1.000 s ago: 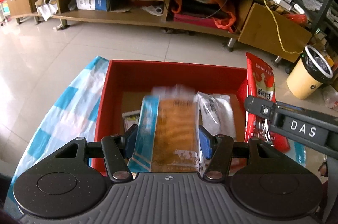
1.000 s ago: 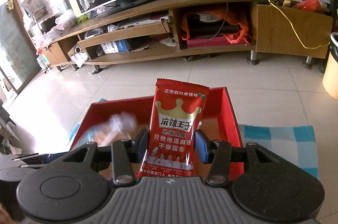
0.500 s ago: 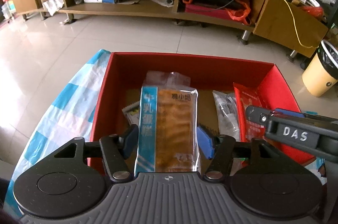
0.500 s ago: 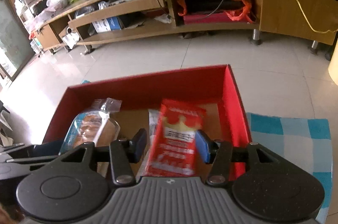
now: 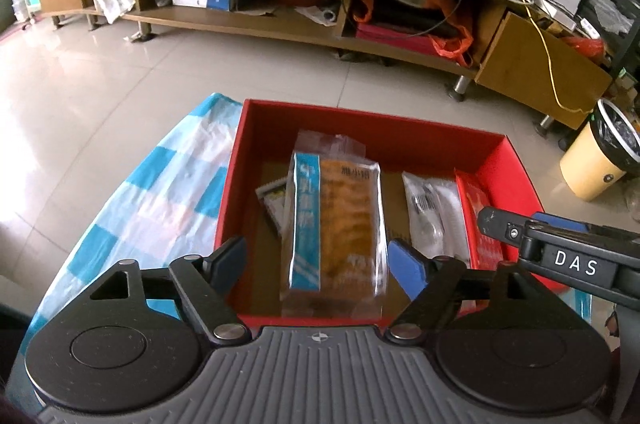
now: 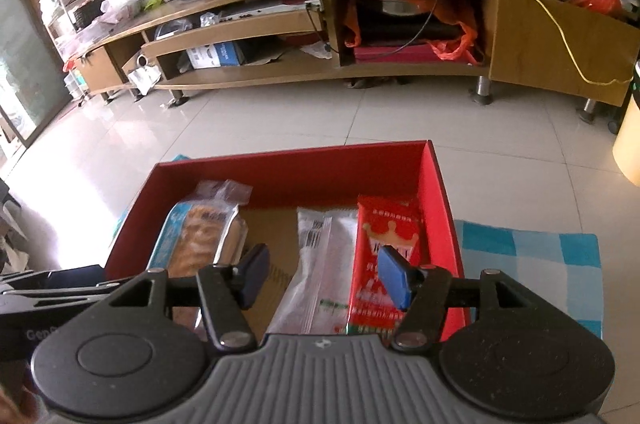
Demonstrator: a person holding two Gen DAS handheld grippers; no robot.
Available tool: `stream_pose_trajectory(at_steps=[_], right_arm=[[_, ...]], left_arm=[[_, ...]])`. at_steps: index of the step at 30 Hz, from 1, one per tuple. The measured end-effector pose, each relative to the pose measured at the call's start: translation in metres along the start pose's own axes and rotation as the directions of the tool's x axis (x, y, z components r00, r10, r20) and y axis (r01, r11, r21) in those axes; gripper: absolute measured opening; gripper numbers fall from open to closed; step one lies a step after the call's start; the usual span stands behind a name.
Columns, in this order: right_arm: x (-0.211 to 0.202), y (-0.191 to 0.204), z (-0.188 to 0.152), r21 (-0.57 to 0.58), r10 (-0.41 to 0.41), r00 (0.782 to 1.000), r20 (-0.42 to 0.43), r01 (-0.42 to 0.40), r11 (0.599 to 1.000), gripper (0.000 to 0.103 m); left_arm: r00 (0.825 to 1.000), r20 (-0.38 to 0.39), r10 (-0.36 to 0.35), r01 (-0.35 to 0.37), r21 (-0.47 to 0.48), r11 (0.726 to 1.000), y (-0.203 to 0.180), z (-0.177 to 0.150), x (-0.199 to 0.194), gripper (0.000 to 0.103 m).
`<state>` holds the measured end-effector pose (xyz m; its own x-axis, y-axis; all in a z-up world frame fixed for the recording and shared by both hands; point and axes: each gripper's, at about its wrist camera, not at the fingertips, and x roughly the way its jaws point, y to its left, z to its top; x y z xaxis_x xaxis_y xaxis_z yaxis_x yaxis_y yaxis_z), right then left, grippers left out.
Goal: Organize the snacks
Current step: 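Grasp the yellow waffle packet with the left gripper while the right grasps the round bun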
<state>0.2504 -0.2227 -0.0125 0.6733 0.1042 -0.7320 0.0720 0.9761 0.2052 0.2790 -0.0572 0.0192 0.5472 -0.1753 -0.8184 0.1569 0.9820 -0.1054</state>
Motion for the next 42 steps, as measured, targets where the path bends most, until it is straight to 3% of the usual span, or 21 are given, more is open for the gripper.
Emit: stream_pose_trajectory(at_steps=[9,26,42], right_arm=[[-0.017,0.008,-0.03,-0.006,0.006,0.999,-0.047,-0.006,1.0,0.061],[-0.049,0.021,-0.08,-0.035,0.03,0.994,-0.108,-0.034,0.999,0.061],[-0.058,0.02,-0.104,-0.024,0.03,0.989,-0.144,-0.034,0.999,0.065]], left_arm=[[0.999,-0.026,-0.033,0.032,-0.006,0.999,0.005,-0.026,-0.019,0.086],[0.984,-0.178,-0.03,0.019,-0.063,0.998,0.023,-0.101,-0.025,0.09],[0.981,-0.196,-0.006,-0.017,-0.118,0.993,0.018,-0.116,-0.02,0.092]])
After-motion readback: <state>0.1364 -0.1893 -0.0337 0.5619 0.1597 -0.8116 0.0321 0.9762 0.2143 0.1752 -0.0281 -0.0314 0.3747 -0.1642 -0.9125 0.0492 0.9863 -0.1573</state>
